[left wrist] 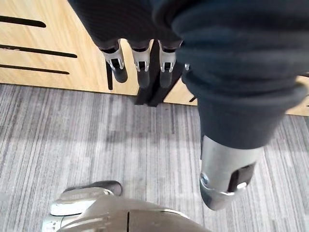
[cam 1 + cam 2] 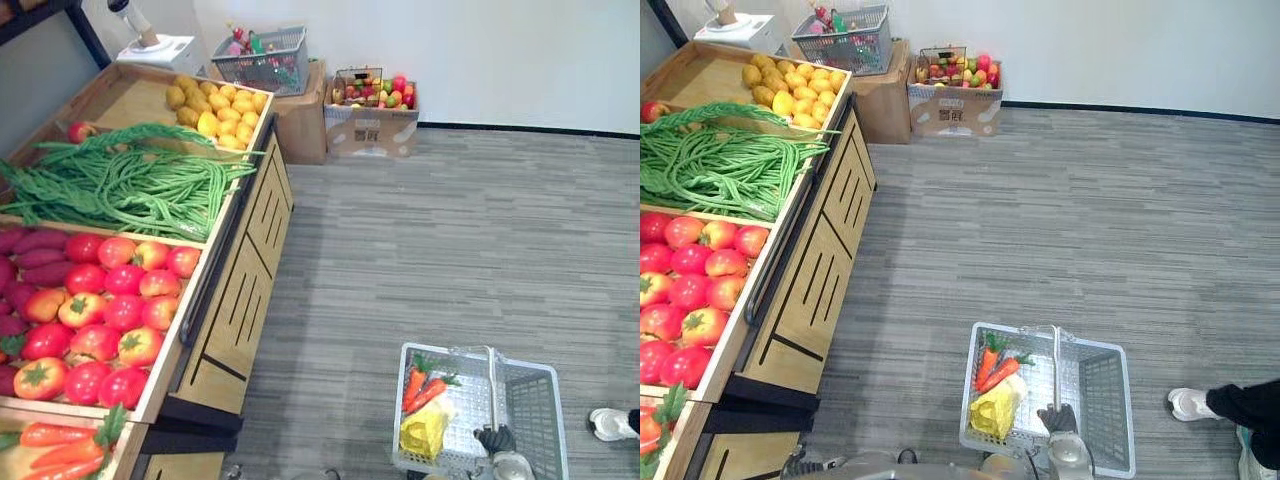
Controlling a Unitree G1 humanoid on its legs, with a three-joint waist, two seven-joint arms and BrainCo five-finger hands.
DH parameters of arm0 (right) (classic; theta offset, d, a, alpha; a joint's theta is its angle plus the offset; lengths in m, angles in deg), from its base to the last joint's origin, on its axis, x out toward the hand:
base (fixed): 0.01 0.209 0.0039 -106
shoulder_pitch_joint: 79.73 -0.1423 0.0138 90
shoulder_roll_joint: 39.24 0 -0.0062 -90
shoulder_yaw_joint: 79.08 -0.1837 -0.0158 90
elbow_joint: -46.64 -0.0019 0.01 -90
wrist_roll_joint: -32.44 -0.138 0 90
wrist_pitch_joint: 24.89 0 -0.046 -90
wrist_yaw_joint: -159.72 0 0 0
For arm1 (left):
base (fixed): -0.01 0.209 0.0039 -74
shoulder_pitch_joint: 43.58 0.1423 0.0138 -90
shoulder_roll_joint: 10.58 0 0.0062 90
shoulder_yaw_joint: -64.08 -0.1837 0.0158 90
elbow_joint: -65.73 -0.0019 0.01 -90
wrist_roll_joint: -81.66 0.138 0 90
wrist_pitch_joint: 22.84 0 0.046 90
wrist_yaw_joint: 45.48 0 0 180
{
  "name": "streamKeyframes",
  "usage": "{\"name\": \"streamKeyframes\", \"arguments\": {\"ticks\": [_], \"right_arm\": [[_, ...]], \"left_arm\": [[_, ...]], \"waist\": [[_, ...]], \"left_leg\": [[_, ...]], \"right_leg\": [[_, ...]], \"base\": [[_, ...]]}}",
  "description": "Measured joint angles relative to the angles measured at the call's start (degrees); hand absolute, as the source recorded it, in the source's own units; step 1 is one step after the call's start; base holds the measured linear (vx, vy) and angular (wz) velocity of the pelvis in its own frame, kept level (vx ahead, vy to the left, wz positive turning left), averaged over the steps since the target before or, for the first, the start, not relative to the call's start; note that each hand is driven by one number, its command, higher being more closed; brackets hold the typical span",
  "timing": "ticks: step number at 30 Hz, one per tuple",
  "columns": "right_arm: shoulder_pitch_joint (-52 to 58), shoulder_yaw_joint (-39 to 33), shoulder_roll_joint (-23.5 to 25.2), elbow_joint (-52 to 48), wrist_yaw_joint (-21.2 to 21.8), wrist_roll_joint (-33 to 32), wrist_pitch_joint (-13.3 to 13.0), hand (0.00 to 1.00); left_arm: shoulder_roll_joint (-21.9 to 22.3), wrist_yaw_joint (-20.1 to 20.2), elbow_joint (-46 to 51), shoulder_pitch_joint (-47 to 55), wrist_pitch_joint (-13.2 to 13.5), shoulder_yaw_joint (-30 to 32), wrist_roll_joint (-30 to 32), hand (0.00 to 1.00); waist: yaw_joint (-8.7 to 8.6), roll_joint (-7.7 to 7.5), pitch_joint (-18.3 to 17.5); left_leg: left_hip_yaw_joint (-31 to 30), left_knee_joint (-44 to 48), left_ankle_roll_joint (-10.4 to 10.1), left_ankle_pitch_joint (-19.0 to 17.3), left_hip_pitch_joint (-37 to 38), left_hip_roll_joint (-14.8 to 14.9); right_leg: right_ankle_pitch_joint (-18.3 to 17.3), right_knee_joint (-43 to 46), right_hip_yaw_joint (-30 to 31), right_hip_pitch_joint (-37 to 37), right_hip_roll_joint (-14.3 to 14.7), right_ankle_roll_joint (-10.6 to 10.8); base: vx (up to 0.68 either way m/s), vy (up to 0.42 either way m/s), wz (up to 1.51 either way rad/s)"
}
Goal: Pick vegetable in the basket
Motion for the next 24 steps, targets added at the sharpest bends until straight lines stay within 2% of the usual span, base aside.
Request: {"name": "streamKeyframes", "arguments": {"ticks": [5,7,11,14,16,18,19,22,24], "right_arm": [[0.1,-0.1,0.3,0.9,1.0,-0.5,0.3,1.0],[0.1,-1.4,0.8,1.2,1.2,-2.2,0.5,1.0],[-0.1,-4.1,1.5,2.2,1.8,-4.4,0.5,1.0],[-0.1,-4.6,1.6,2.3,1.7,-4.4,0.5,1.0],[0.0,-4.7,1.7,2.3,1.7,-4.4,0.5,1.0],[0.0,-5.5,1.9,2.3,1.5,-4.4,0.5,1.0],[0.0,-5.9,2.0,2.3,1.6,-4.4,0.5,1.0],[0.0,-6.3,2.7,2.9,1.6,-4.4,0.9,1.0],[-0.1,-6.3,2.8,2.9,1.7,-4.4,1.7,1.0]], "left_arm": [[0.0,0.5,-1.0,0.3,0.0,0.2,-2.9,0.0],[-0.1,1.1,-2.3,0.3,-0.1,0.7,-6.6,0.0],[-0.1,1.3,-2.5,0.3,-0.1,0.8,-6.7,0.0],[-0.3,2.0,-3.7,0.1,-0.1,0.8,-6.7,0.0],[-0.4,2.4,-4.1,0.1,-0.1,0.8,-7.1,0.0],[-0.4,2.4,-4.1,0.3,-0.1,0.8,-8.9,0.0],[-0.4,2.4,-3.9,0.4,-0.1,0.7,-8.9,0.0],[-0.5,2.5,-3.8,0.4,0.0,0.6,-9.0,0.0],[-0.4,2.6,-4.1,0.3,-0.1,0.6,-9.9,0.0]], "waist": [[-0.63,-0.16,-0.5],[-1.15,-0.18,-0.6],[-0.77,-0.24,-0.8],[-1.17,-0.26,-0.8],[-1.5,-0.26,-0.8],[-1.39,-0.07,-0.8],[-1.36,-0.2,-0.8],[-0.62,-0.48,-2.0],[-0.47,-0.1,-2.4]], "left_leg": [[1.6,-0.5,0.0,0.0,1.1,-0.2],[2.1,-1.1,0.0,0.0,2.3,-0.1],[6.0,-1.4,0.9,-0.6,2.7,0.6],[9.2,-1.1,1.3,-0.9,2.6,0.8],[10.0,-0.5,1.6,-1.1,2.5,1.0],[10.8,-0.4,1.7,-1.2,2.4,1.8],[10.8,-0.4,1.7,-1.2,2.4,2.0],[10.8,-0.4,1.2,-1.2,1.5,2.8],[11.0,-0.5,0.6,-1.2,1.6,3.3]], "right_leg": [[1.2,-2.0,1.1,1.0,0.1,0.0],[1.4,-2.4,1.4,1.8,0.3,0.1],[1.8,-1.2,5.1,-0.4,1.3,-0.1],[2.8,-0.5,6.5,-2.2,1.8,-0.5],[3.0,-0.4,5.6,-2.3,1.7,-0.7],[1.2,1.3,-0.9,-2.3,0.5,-3.1],[1.3,1.7,-2.7,-2.3,0.4,-3.0],[2.8,-1.7,-2.8,-1.8,1.6,-1.6],[3.9,-3.9,-2.6,-1.5,2.5,-1.8]], "base": [[-0.01,0.012,-0.17],[-0.01,-0.015,-0.07],[-0.04,-0.018,-0.46],[-0.06,-0.023,-0.61],[-0.07,-0.021,-0.25],[-0.1,-0.043,-0.05],[-0.04,-0.036,0.08],[0.0,-0.072,-0.01],[0.05,-0.086,-0.17]]}}
